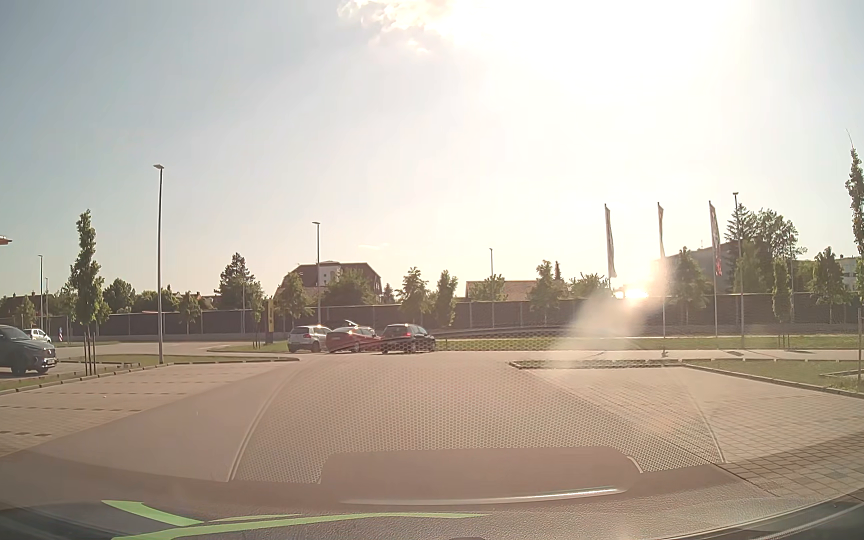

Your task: Follow the waypoints while adhering to traffic rules and regulations

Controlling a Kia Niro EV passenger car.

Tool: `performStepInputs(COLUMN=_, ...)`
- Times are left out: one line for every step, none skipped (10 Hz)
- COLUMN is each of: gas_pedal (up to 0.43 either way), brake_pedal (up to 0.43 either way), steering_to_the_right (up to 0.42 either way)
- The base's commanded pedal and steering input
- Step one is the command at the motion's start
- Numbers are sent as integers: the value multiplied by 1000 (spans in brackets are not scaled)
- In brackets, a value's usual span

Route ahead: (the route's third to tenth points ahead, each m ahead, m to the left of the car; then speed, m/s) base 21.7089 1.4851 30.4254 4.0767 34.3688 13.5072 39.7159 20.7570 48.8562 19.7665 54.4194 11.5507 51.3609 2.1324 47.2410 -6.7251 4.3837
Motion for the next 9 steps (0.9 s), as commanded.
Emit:
performStepInputs(gas_pedal=8, brake_pedal=0, steering_to_the_right=6)
performStepInputs(gas_pedal=8, brake_pedal=0, steering_to_the_right=5)
performStepInputs(gas_pedal=8, brake_pedal=0, steering_to_the_right=5)
performStepInputs(gas_pedal=0, brake_pedal=0, steering_to_the_right=5)
performStepInputs(gas_pedal=0, brake_pedal=0, steering_to_the_right=5)
performStepInputs(gas_pedal=0, brake_pedal=0, steering_to_the_right=4)
performStepInputs(gas_pedal=0, brake_pedal=0, steering_to_the_right=2)
performStepInputs(gas_pedal=0, brake_pedal=0, steering_to_the_right=1)
performStepInputs(gas_pedal=0, brake_pedal=0, steering_to_the_right=0)
